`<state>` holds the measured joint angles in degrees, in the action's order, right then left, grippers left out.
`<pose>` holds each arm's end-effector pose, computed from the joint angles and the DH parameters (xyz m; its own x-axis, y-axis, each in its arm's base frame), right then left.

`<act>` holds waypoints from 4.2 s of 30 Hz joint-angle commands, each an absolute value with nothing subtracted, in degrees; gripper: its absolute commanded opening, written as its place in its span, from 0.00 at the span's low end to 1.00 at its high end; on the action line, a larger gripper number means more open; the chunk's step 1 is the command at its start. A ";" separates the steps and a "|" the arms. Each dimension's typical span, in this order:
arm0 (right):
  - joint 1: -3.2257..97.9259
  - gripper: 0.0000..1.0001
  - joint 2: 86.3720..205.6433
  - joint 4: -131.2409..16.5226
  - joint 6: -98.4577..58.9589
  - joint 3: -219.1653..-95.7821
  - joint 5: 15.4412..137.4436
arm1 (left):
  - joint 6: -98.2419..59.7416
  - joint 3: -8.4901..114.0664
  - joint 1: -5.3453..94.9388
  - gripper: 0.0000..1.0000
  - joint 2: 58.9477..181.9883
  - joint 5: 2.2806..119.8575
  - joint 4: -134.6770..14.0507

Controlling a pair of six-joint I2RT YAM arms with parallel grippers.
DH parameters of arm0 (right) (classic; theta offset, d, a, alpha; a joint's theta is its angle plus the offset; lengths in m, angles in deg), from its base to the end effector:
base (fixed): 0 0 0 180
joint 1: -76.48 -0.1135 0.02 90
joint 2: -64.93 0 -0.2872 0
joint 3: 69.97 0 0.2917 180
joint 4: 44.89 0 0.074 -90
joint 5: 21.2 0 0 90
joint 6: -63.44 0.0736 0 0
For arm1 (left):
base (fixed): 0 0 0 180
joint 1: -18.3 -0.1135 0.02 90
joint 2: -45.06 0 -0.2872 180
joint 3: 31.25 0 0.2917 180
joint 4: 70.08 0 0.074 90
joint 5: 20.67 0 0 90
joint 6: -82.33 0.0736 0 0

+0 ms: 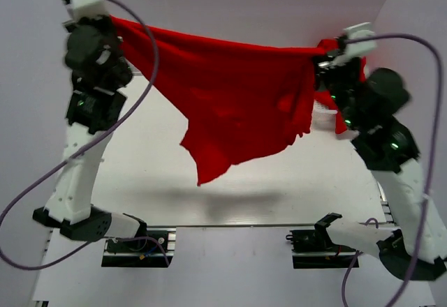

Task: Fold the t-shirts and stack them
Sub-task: Flatten out the tshirt

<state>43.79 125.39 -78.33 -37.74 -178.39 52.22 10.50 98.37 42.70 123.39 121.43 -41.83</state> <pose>0.1912 0.0977 0.6162 0.2623 -0.0525 -0.9636 -0.2388 0.9639 -0.1175 0.2553 -0.0521 0.6690 0.2116 0.1144 -0.9706 -0.4983 0.8670 -0.0065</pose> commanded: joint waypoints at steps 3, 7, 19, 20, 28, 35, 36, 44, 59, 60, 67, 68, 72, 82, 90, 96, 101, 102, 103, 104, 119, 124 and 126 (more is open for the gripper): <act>45.54 0.00 135.84 -71.37 -32.99 -167.37 39.10 | -4.91 86.82 39.84 0.00 132.50 120.16 -29.14; 48.87 0.00 151.17 -68.81 -30.61 -164.19 44.96 | -20.72 78.27 36.67 0.00 142.68 111.27 -24.03; 55.99 0.00 191.03 -74.35 -30.08 -193.17 51.13 | -22.00 90.92 28.85 0.00 174.08 96.85 -21.90; 56.17 0.00 191.75 -73.56 -30.08 -193.98 51.48 | -22.00 91.44 28.32 0.00 174.69 95.53 -21.91; 56.35 0.20 197.99 -69.33 -30.26 -199.79 53.07 | -17.78 93.91 26.56 0.00 176.63 91.65 -25.34; 55.91 0.90 197.56 -68.45 -30.08 -201.02 56.49 | -15.67 94.96 25.42 0.00 176.03 88.67 -25.95; 55.65 0.90 196.60 -69.50 -30.25 -200.85 57.11 | -15.15 94.96 25.42 0.00 176.02 87.88 -25.95; 53.37 0.90 184.13 -77.33 -27.54 -189.80 63.33 | -16.28 98.04 23.14 0.00 177.95 84.81 -23.84; 29.92 0.90 164.52 -82.53 -28.85 -160.18 74.86 | -15.76 94.62 22.60 0.00 176.03 80.76 -23.84; 28.94 0.90 163.46 -81.65 -29.11 -159.11 74.52 | -15.76 93.92 22.60 0.00 176.02 80.76 -24.37; 19.63 0.90 164.33 -80.50 -27.00 -154.36 69.87 | -15.76 90.93 22.60 0.00 174.09 79.44 -24.89; 18.48 0.90 164.51 -79.19 -25.44 -154.00 69.33 | -15.76 90.23 22.60 0.00 173.56 79.44 -24.90; 15.57 0.90 165.38 -76.81 -22.96 -152.59 65.20 | -15.76 89.69 22.60 0.00 173.56 79.44 -24.90; 12.32 0.90 168.55 -77.25 -17.61 -149.96 55.45 | -15.76 85.57 22.60 0.00 171.71 79.97 -25.43; 12.23 0.89 170.22 -74.43 -17.86 -148.72 59.39 | -15.76 85.03 22.60 0.00 171.18 79.44 -25.95; 11.79 0.86 170.66 -73.64 -18.39 -148.90 57.81 | -15.76 85.03 22.60 0.00 171.18 79.44 -25.95; 11.26 0.75 171.71 -75.04 -18.83 -148.55 57.82 | -15.76 85.03 22.60 0.00 171.18 78.91 -25.95; 11.26 0.75 171.80 -74.96 -18.74 -148.64 57.55 | -15.76 85.03 22.60 0.00 171.18 78.91 -25.95; 11.26 0.75 171.80 -74.96 -18.39 -148.29 57.55 | -15.76 85.03 22.60 0.00 171.18 78.91 -25.95; 11.26 0.73 171.80 -74.61 -18.30 -148.02 57.29 | -15.76 85.03 22.60 0.00 171.18 78.91 -25.95; 11.70 0.00 174.53 -76.36 -17.42 -149.16 57.12 | -15.23 85.03 22.60 0.00 170.66 79.61 -25.95; 11.88 0.00 167.69 -76.28 -17.08 -149.08 52.13 | -14.70 86.18 22.60 0.00 170.13 79.09 -24.29; 11.88 0.00 165.40 -76.19 -15.50 -148.99 49.74 | -14.70 86.18 22.60 0.00 168.82 76.90 -23.76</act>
<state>11.57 170.99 -74.33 -17.26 -148.99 55.04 -15.18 85.30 22.90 175.86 79.09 -24.89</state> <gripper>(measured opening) 0.011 0.025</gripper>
